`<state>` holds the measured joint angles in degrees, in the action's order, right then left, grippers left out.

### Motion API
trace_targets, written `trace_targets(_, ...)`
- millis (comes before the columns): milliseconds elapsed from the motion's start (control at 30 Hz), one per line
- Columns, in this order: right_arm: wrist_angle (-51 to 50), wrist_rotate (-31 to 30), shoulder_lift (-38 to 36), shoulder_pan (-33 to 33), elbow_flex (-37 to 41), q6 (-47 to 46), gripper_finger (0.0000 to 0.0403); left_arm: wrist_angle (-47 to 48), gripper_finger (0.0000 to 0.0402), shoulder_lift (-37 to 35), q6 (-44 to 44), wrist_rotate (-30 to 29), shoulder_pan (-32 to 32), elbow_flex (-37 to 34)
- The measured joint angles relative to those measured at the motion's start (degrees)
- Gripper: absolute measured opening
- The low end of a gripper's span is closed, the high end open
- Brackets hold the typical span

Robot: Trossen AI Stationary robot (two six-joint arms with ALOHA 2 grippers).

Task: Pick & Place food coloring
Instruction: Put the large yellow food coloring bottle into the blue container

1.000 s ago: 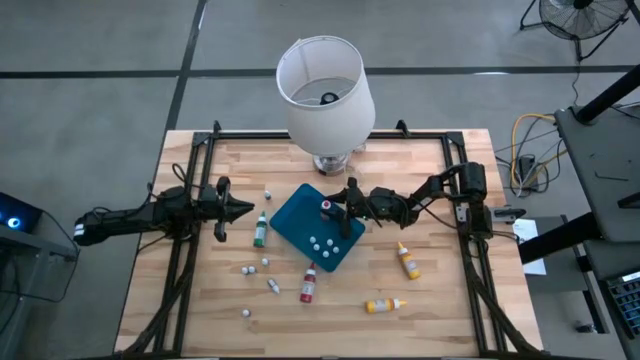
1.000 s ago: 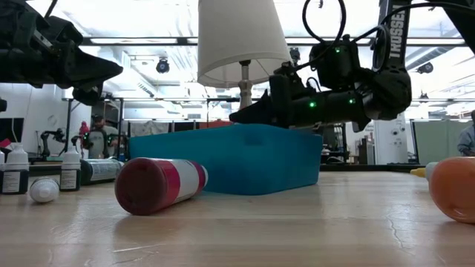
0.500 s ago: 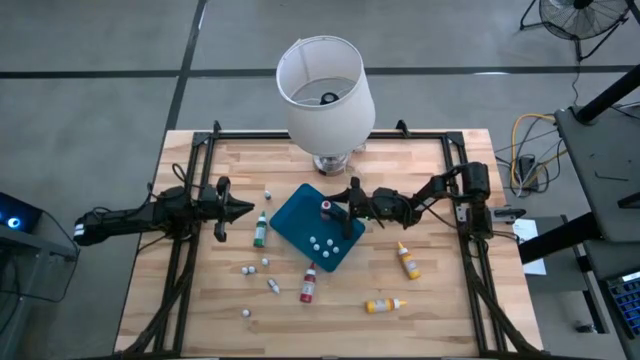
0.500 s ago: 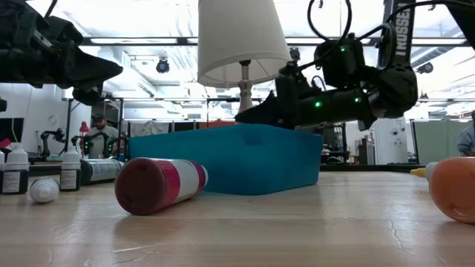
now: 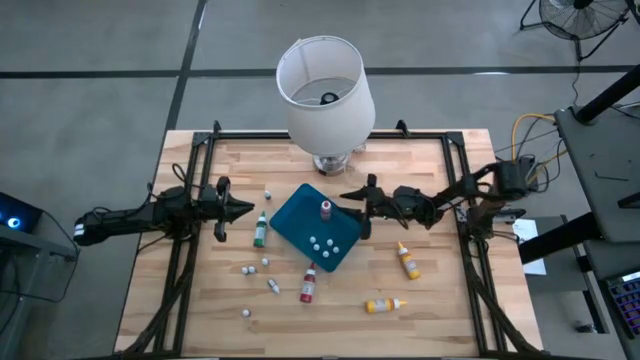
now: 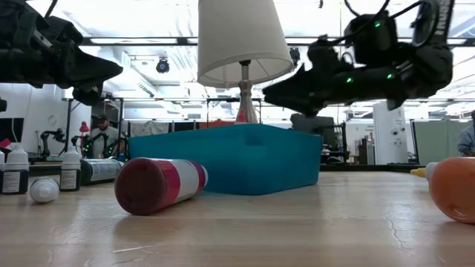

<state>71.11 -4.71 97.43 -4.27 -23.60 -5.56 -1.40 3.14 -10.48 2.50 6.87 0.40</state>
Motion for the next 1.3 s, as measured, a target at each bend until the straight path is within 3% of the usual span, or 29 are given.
trace_targets(400, -23.38, -2.25, -21.12, 3.55, 4.36, -0.39, 0.0185, 0.01, 0.0000, 0.00, -0.01, -0.01, 0.00, 0.00)
trace_targets(633, -43.03, -2.87, -30.76, 3.55, 4.04, -8.90, 0.0185, 0.04, 0.0000, 0.01, -0.01, 0.00, 0.01, 0.00)
trace_targets(800, -49.08, -2.82, -34.16, 3.55, 3.01, -13.97, 0.0185, 0.04, 0.0000, 0.01, -0.02, -0.01, -0.01, 0.02)
trace_targets(1100, -52.02, -1.91, -36.59, 6.35, 2.26, -13.99, 0.0185, 0.06, 0.0000, 0.01, 0.00, -0.01, -0.01, 0.00)
trace_targets(1300, -61.27, -1.07, -36.96, 9.89, -2.41, -14.05, 0.0185, 0.06, 0.0000, 0.00, 0.00, 0.00, -0.01, 0.00)
